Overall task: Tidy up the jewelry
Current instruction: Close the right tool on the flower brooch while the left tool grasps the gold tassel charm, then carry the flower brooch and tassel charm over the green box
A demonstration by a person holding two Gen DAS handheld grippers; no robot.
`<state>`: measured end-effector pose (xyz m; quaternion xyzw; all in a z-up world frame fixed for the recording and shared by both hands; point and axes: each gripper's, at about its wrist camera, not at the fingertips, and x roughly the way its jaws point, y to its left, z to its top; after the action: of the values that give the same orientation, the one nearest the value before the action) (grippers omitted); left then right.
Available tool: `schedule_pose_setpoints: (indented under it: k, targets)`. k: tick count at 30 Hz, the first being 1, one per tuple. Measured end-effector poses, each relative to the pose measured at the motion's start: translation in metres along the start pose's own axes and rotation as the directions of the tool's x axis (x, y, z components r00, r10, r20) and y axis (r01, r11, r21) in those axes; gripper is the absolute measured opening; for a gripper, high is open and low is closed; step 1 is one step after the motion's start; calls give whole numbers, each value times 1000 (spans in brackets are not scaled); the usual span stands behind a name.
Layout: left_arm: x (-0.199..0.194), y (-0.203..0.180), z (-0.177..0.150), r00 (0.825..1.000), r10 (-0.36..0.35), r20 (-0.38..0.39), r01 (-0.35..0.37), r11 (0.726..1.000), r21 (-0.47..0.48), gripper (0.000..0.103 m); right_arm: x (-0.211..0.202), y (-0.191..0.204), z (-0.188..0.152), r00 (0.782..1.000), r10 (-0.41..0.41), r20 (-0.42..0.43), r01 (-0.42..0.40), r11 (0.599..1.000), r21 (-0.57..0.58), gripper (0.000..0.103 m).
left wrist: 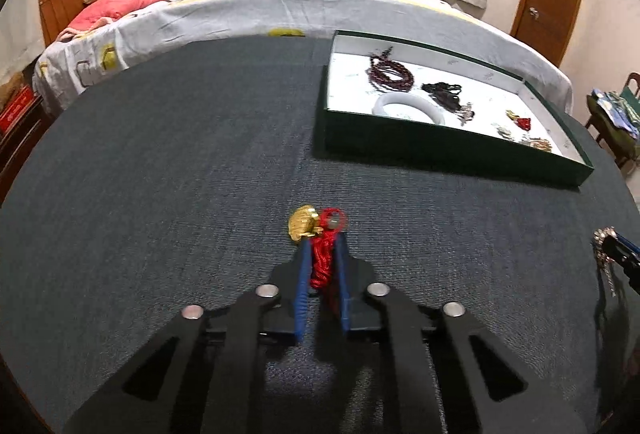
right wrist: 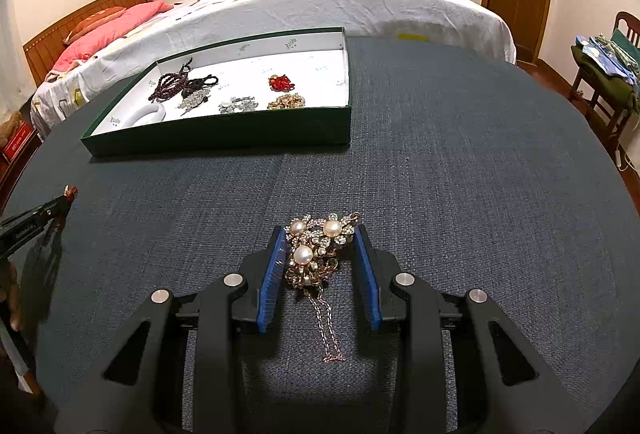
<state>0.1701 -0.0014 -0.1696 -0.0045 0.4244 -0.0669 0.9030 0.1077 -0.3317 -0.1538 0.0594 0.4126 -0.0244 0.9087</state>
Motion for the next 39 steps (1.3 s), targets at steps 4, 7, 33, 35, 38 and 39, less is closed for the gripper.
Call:
schedule_pose_setpoints:
  k: [4,7,33,35,38,39]
  targets:
    - [-1,2,1,1000,-1,8,1,1000,-6,10,-1,1,-1,1000,5,4,-5,1000,2,34]
    - [-5,0,1,1000,6,30,-6,1000,-1,10,-3,2,-1,1000,10,10,-10,1000,1,34]
    - [-66,-40,48,965,-106,238,94,994,64,10,-61,19,43,979,79,188,-74,997,-33,33]
    - [-70,-47,56,958,-124,260,107,991,77,10,-66,21,52,973,85,215,-78,996,-41,33]
    - [-73,-58,71,945,-155,288,135,987,91,10,-70,24,66,964,96,248,-87,995,-50,33]
    - [-73,-61,75,942,-163,294,142,985,94,10,-70,25,71,961,100,257,-89,995,-52,33]
